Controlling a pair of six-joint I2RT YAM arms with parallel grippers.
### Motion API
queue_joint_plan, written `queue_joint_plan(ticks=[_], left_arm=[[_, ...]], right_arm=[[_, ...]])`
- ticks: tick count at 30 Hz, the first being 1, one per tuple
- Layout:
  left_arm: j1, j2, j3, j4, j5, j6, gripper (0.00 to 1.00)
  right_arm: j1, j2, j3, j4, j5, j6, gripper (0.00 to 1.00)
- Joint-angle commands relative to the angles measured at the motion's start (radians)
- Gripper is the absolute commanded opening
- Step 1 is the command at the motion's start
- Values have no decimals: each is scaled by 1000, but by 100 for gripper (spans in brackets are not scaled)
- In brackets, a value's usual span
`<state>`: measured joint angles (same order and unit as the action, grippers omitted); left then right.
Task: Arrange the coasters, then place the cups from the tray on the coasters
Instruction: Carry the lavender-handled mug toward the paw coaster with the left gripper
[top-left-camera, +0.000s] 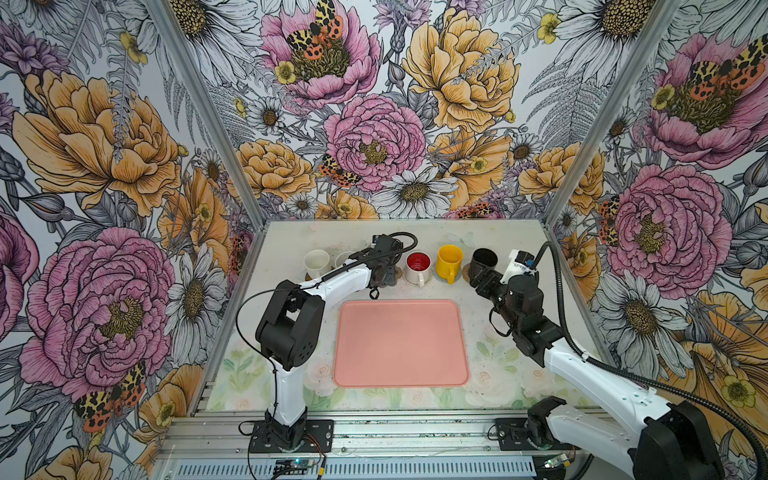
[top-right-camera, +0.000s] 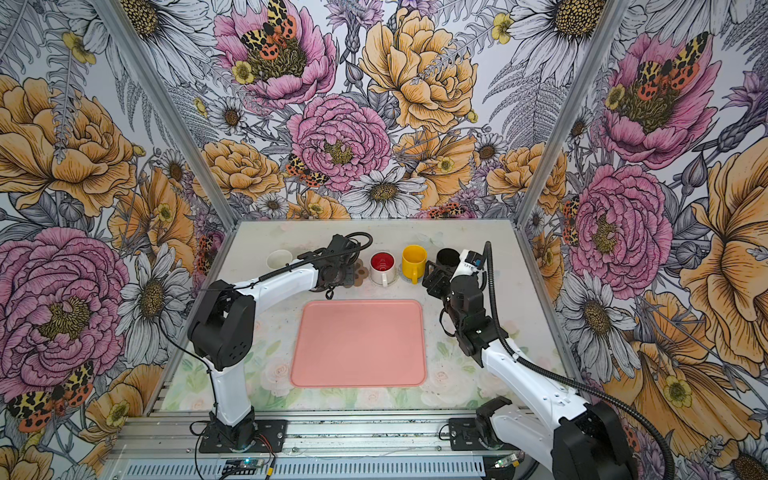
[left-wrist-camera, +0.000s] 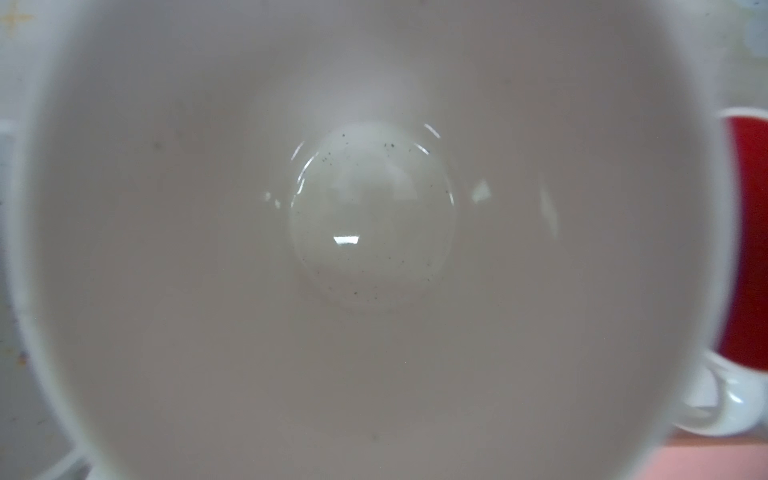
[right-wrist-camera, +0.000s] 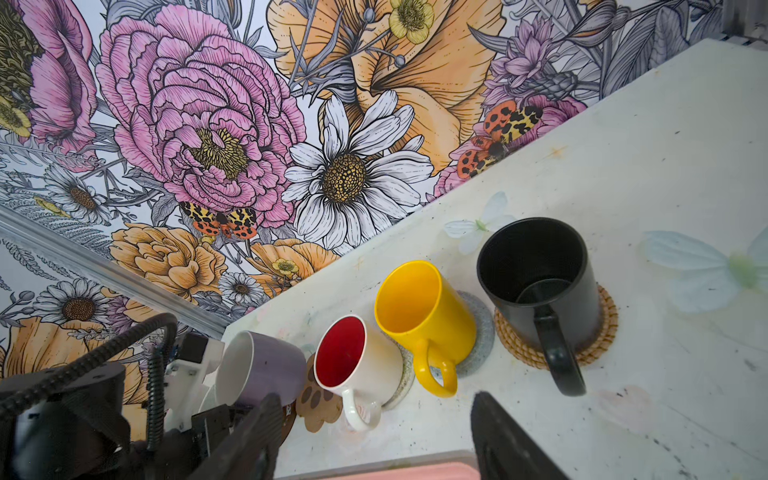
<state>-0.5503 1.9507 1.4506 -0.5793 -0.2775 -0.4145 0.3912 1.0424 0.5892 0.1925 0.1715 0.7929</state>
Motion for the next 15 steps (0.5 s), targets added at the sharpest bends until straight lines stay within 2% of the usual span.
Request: queue_joint_plan(ticks=[1, 15], left_arm=[[13, 3, 62, 76, 25, 22, 0], [15, 35, 77, 74, 61, 23, 0]], right_arm=[[-10, -13, -17, 1, -10, -2, 73], [-25, 1, -11, 1, -36, 6, 73]])
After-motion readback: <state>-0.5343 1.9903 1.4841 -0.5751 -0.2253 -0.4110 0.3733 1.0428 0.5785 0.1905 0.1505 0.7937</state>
